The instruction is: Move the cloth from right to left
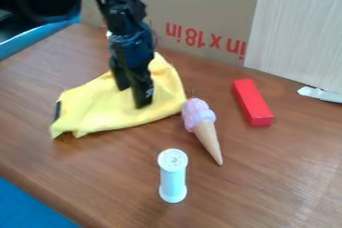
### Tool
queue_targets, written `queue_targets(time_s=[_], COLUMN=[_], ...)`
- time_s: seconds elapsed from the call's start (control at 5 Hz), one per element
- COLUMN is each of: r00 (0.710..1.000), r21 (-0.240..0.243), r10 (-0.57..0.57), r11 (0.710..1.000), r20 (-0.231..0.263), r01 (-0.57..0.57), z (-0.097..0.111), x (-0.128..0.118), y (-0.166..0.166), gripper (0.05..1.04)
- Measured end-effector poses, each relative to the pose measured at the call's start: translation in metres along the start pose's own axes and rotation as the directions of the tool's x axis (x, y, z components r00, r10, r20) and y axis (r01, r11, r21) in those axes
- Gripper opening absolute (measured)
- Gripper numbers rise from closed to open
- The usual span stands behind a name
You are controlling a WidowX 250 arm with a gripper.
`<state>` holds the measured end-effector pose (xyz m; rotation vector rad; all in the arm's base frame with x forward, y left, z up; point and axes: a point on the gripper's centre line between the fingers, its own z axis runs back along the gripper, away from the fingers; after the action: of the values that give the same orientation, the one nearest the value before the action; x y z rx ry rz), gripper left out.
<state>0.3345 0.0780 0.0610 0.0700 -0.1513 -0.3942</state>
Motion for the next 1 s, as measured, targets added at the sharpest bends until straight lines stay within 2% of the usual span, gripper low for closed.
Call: queue_targets(time_s=[0.4, 0.6, 0.8, 1.0], r00=[0.999, 0.998, 0.998, 0.996], r21=[-0.03, -0.034, -0.034, -0.054], r10=[-0.031, -0.048, -0.02, 0.052], r11=[0.999, 0.998, 0.999, 0.997], r20=[-0.039, -0.045, -0.057, -0.072], r01=[0.03, 0.047, 0.018, -0.056], z=[0.009, 0.012, 0.012, 0.006], x=[-0.05, -0.063, -0.062, -0.049], y=[-0.02, -0.025, -0.022, -0.008], gripper=[0.999, 0.999, 0.999, 1.001])
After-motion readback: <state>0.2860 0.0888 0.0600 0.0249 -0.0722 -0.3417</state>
